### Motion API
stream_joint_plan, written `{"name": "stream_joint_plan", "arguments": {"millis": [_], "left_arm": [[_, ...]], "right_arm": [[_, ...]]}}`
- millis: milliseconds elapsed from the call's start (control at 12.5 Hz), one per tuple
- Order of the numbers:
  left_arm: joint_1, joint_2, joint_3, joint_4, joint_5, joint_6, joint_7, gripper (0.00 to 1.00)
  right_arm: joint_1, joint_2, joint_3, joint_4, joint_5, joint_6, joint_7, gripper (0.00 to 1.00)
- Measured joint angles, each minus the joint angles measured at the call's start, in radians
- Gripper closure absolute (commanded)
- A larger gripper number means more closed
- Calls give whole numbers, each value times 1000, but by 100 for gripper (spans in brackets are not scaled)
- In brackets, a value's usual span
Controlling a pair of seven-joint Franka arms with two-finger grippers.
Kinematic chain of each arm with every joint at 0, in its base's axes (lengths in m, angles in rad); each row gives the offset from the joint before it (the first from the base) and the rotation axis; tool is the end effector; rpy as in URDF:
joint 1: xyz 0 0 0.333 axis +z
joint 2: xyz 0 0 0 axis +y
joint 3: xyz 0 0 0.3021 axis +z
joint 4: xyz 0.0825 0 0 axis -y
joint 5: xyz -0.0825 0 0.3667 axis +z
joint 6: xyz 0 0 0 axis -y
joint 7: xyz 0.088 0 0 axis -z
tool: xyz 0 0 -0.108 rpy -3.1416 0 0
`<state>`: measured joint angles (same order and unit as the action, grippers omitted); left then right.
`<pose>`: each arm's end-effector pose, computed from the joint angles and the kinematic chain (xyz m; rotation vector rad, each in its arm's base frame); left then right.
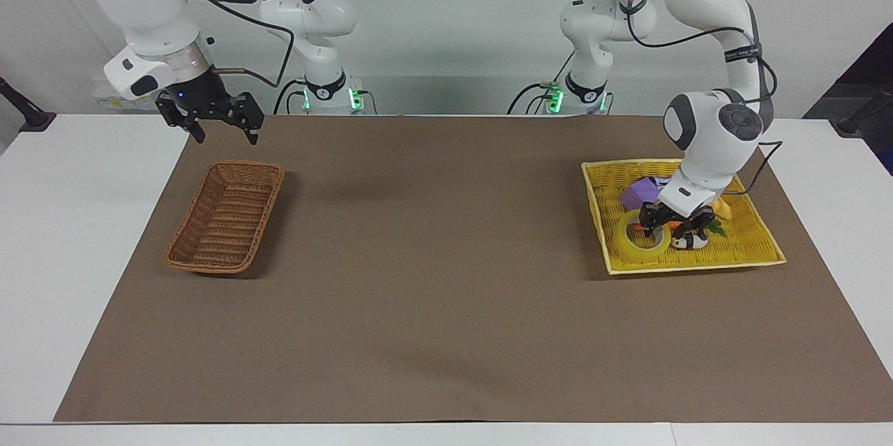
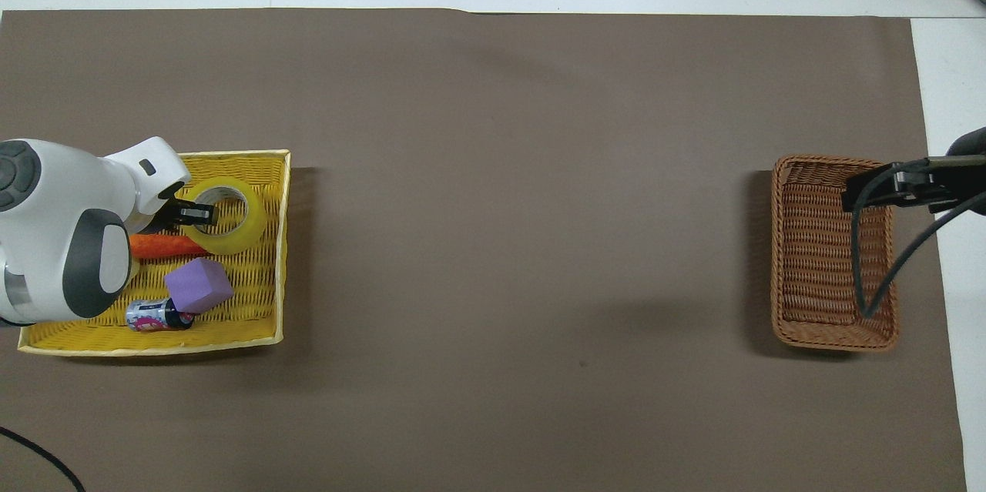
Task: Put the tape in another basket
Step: 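Reach the left gripper into the yellow basket and grasp the yellow tape roll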
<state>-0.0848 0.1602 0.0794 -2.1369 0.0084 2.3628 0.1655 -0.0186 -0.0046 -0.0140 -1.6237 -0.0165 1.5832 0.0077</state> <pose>0.5535 -0.0035 0.3345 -3.1037 0.2771 -0.1005 0.5351 -0.0192 0.5891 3.1245 -0.0622 -0.0564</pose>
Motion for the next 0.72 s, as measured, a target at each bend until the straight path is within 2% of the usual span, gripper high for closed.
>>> {"name": "stream_joint_plan", "arguments": {"millis": [399,718], "left_arm": [[-1,-3,0,22,0,4,1,100],[-1,-33,-2,84,0,1,1,100]], "right_arm": [[3,0,4,0,0,-21,0,0],[13,-2,20,0,0,-54,0,0]]}}
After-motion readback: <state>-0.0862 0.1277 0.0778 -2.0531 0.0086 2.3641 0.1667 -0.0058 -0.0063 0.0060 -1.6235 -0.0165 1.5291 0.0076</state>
